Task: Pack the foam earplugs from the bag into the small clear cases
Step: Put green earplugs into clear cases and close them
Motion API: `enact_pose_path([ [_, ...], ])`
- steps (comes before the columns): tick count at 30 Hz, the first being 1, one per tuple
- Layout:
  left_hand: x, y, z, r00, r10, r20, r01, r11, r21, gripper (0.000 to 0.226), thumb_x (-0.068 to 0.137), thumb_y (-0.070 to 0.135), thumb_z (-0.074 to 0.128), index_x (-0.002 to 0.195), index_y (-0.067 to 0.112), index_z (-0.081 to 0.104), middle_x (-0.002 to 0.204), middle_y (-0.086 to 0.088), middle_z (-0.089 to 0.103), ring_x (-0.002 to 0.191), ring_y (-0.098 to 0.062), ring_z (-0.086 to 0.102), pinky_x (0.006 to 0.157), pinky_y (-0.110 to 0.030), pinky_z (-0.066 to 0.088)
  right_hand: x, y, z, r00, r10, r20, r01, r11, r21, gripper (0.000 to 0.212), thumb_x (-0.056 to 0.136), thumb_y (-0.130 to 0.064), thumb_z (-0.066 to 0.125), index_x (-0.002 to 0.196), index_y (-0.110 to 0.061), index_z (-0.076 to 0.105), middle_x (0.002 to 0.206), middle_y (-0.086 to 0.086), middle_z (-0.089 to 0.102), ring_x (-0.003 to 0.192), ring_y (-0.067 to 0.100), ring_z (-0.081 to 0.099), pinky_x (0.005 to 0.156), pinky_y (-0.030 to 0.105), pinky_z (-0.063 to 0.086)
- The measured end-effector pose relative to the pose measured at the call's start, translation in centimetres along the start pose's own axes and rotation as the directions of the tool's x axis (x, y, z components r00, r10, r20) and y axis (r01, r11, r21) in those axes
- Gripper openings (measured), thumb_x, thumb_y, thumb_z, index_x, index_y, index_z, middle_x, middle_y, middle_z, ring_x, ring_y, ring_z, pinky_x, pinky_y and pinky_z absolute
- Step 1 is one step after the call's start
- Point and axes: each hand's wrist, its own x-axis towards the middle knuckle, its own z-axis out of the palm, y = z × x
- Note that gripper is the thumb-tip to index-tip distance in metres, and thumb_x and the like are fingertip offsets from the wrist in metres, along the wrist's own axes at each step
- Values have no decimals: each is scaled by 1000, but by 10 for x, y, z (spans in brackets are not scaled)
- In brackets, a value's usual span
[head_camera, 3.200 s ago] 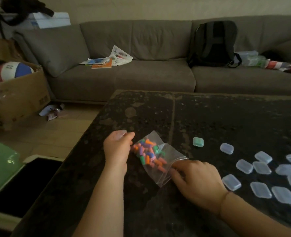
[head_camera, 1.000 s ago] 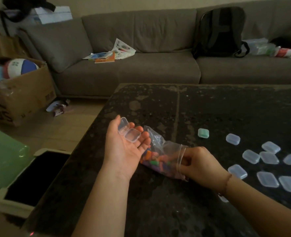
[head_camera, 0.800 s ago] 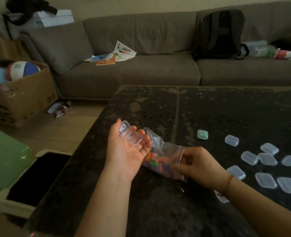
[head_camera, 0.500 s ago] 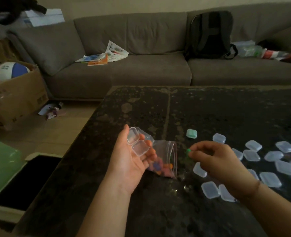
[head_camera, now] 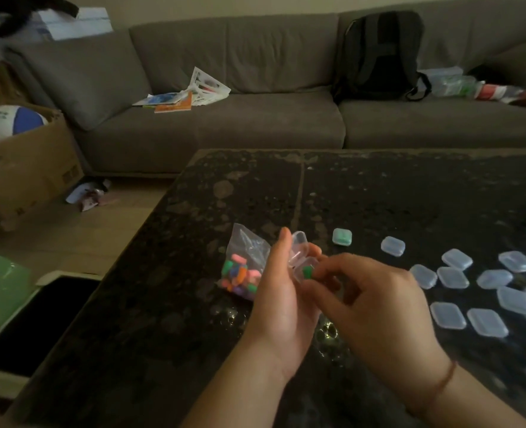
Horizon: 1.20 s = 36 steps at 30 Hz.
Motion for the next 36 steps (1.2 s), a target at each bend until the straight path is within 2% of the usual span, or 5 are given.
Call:
enact_pose_path([
  [9, -3, 4, -9, 999, -38, 18, 39, 998, -47, 52, 92, 59, 52, 99, 10, 68, 81, -8, 71, 74, -18, 71, 78, -34, 55, -1, 1, 7, 993, -120, -22, 120, 993, 8, 24, 81, -48, 61, 97, -33, 69, 98, -18, 63, 78, 0, 63, 61, 17, 55],
  [14, 4, 15, -24, 995, 23, -94, -29, 997, -68, 55, 89, 61, 55, 107, 11, 66, 91, -11, 68, 88, -25, 64, 86, -40, 50, 8, 11, -7, 987, 37, -158, -7, 981, 192, 7, 82, -39, 60, 89, -40, 59, 83, -16, 60, 69, 4, 60, 56, 17, 49],
  [20, 14, 37, -49, 967, 80, -243, -125, 976, -177, 57, 96, 60, 49, 120, 10, 63, 94, -11, 64, 69, -17, 51, 64, -29, 47, 18, 36, 15, 818, 229, 528, -117, 964, -237, 16, 95, -39, 52, 108, -47, 59, 101, -22, 62, 88, -4, 58, 80, 20, 52],
  [28, 15, 47, -61, 965, 77, -251, -146, 952, -268, 52, 96, 61, 47, 99, 12, 62, 82, -9, 56, 71, -21, 48, 81, -35, 41, 36, 31, 59, 845, 191, 500, -63, 963, -262, 18, 96, -46, 47, 97, -36, 61, 76, -13, 58, 71, 2, 60, 72, 24, 55],
  [36, 15, 50, -65, 958, 44, -285, -127, 952, -279, 51, 97, 60, 48, 100, 12, 63, 81, -9, 57, 69, -20, 49, 70, -32, 42, 50, 41, 80, 764, 237, 600, -72, 956, -286, 47, 86, -69, 46, 127, -45, 48, 100, -14, 61, 84, 2, 59, 80, 28, 53],
])
